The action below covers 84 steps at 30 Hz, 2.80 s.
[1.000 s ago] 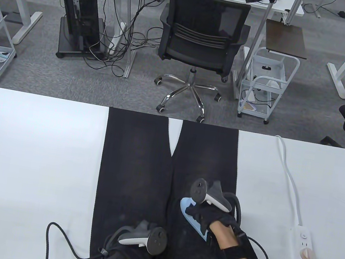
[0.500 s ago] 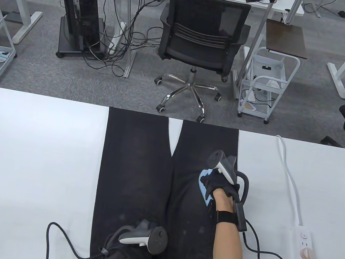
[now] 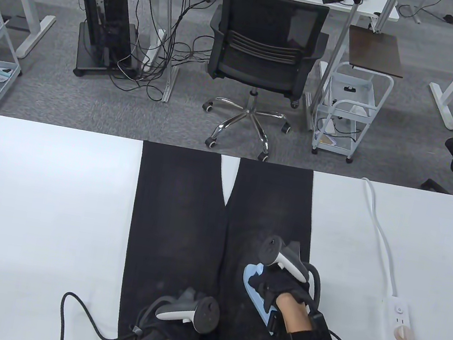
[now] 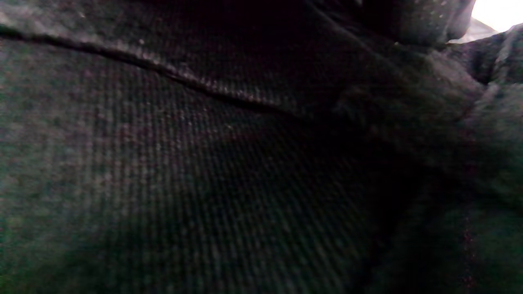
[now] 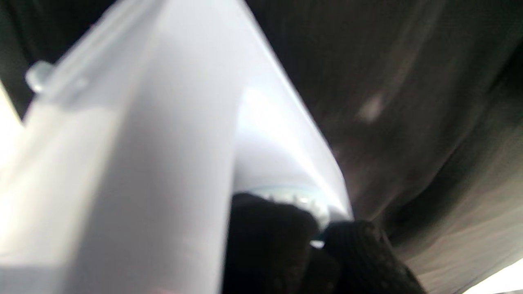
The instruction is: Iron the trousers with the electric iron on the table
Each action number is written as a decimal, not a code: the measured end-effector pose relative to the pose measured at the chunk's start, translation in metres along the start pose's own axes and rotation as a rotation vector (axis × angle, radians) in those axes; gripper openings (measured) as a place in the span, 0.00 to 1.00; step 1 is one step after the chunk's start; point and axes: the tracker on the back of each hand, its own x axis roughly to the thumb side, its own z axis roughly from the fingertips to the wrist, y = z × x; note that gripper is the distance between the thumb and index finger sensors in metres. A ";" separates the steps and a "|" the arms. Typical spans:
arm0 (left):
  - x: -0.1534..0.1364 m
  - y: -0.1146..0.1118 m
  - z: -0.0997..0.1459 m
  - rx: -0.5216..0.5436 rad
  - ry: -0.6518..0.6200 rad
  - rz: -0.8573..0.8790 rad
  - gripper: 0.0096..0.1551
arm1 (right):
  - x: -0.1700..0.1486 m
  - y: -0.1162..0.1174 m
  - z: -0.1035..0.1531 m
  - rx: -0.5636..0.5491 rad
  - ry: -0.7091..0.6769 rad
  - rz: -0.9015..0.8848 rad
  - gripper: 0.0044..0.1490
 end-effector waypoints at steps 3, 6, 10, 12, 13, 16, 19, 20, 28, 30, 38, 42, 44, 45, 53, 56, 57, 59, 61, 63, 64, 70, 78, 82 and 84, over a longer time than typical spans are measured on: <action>0.000 0.000 0.000 0.002 0.003 -0.001 0.70 | 0.007 0.016 0.026 0.008 -0.054 0.028 0.32; 0.000 0.000 0.001 -0.002 0.006 -0.006 0.70 | 0.012 0.033 0.050 -0.002 -0.128 0.039 0.32; 0.001 0.000 0.001 -0.004 0.012 -0.018 0.70 | 0.014 0.046 0.071 -0.026 -0.173 0.060 0.32; 0.001 0.000 0.001 -0.005 0.011 -0.015 0.70 | 0.011 0.048 0.076 -0.087 -0.172 0.059 0.33; 0.001 0.001 0.001 0.000 0.008 -0.017 0.70 | 0.010 0.049 0.077 -0.106 -0.171 0.054 0.33; 0.001 0.008 0.005 0.031 -0.025 -0.012 0.70 | 0.008 0.048 0.079 -0.133 -0.164 0.044 0.34; -0.003 0.020 0.014 0.063 -0.029 -0.012 0.69 | 0.009 0.045 0.080 -0.143 -0.157 0.041 0.34; -0.006 0.026 0.020 0.091 -0.018 -0.003 0.68 | 0.012 0.040 0.083 -0.179 -0.156 0.042 0.34; -0.062 0.075 0.076 0.223 0.149 -0.001 0.66 | 0.068 -0.026 0.125 -0.347 -0.315 0.035 0.34; -0.090 0.075 0.084 0.205 0.210 0.039 0.66 | 0.091 -0.034 0.134 -0.363 -0.384 0.041 0.34; -0.160 0.032 0.073 -0.041 0.337 0.150 0.73 | 0.162 0.022 0.099 -0.180 -0.493 0.151 0.35; -0.172 0.016 0.068 -0.070 0.338 0.178 0.75 | 0.180 0.054 0.071 -0.126 -0.466 0.264 0.35; -0.173 0.014 0.067 -0.067 0.351 0.205 0.75 | 0.186 0.055 0.067 -0.148 -0.446 0.327 0.35; -0.172 0.015 0.068 -0.069 0.354 0.185 0.75 | 0.189 0.055 0.064 -0.136 -0.472 0.319 0.35; -0.172 0.014 0.068 -0.057 0.348 0.209 0.75 | 0.207 0.039 0.031 -0.215 -0.405 0.350 0.36; -0.172 0.014 0.069 -0.056 0.348 0.211 0.75 | 0.215 0.026 0.008 -0.235 -0.367 0.334 0.35; -0.172 0.014 0.069 -0.056 0.347 0.212 0.75 | 0.217 0.020 -0.002 -0.240 -0.344 0.316 0.35; -0.172 0.014 0.069 -0.056 0.345 0.220 0.75 | 0.219 0.010 -0.017 -0.237 -0.314 0.307 0.35; -0.172 0.015 0.069 -0.056 0.345 0.217 0.75 | 0.219 0.000 -0.038 -0.189 -0.265 0.275 0.35; -0.172 0.015 0.069 -0.055 0.346 0.217 0.75 | 0.220 -0.011 -0.056 -0.228 -0.222 0.283 0.35; -0.172 0.015 0.069 -0.054 0.346 0.219 0.75 | 0.219 -0.014 -0.065 -0.224 -0.197 0.285 0.35; -0.172 0.014 0.069 -0.050 0.339 0.230 0.75 | 0.208 -0.040 -0.103 -0.256 -0.011 0.118 0.35; -0.172 0.014 0.069 -0.046 0.338 0.225 0.74 | 0.206 -0.033 -0.092 -0.144 -0.011 0.050 0.34; -0.172 0.014 0.069 -0.046 0.339 0.221 0.74 | 0.207 -0.021 -0.072 -0.110 -0.051 0.050 0.33; -0.172 0.014 0.069 -0.044 0.338 0.227 0.74 | 0.209 -0.013 -0.059 -0.093 -0.080 0.065 0.33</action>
